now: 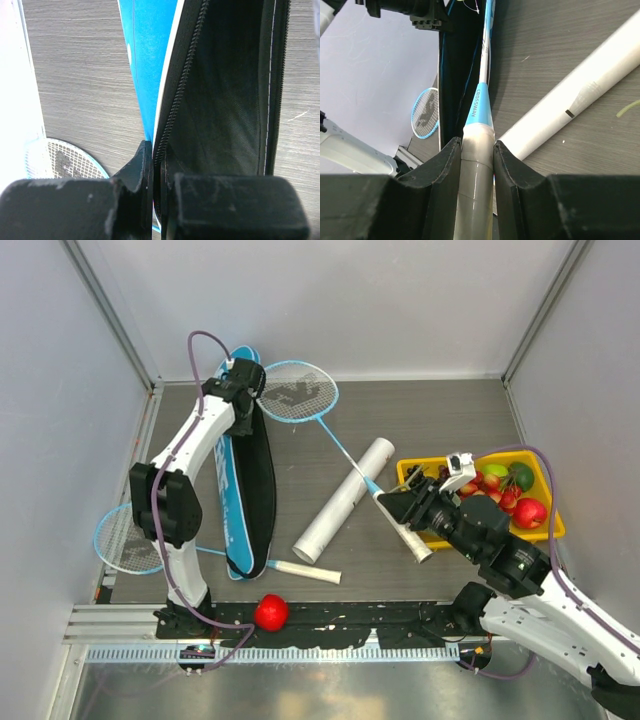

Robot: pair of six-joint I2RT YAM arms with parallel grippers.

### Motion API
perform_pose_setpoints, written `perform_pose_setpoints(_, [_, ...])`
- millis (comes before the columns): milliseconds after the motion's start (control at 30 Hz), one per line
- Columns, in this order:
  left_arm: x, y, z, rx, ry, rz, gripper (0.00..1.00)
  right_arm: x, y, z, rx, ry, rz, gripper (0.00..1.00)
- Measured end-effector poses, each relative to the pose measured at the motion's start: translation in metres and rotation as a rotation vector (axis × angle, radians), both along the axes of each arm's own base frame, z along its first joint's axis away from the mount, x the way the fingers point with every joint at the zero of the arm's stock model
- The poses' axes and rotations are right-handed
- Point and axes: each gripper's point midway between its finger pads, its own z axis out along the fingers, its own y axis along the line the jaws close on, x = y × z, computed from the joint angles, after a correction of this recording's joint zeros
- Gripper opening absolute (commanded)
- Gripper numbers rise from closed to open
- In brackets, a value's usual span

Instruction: Pack up the badminton gear

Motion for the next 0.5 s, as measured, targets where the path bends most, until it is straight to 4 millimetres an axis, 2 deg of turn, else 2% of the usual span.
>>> perform_pose_setpoints(233, [0.002,-0.003,0.000,-0.012,0.010,-0.001,0.00,-0.003,-0.001,0.001,-0.017,-0.015,0.016,0.05])
perform_pose_setpoints(500, [0.002,-0.006,0.000,-0.026,0.013,-0.007,0.00,-0.005,0.011,-0.018,-0.088,0.023,0.071,0.05])
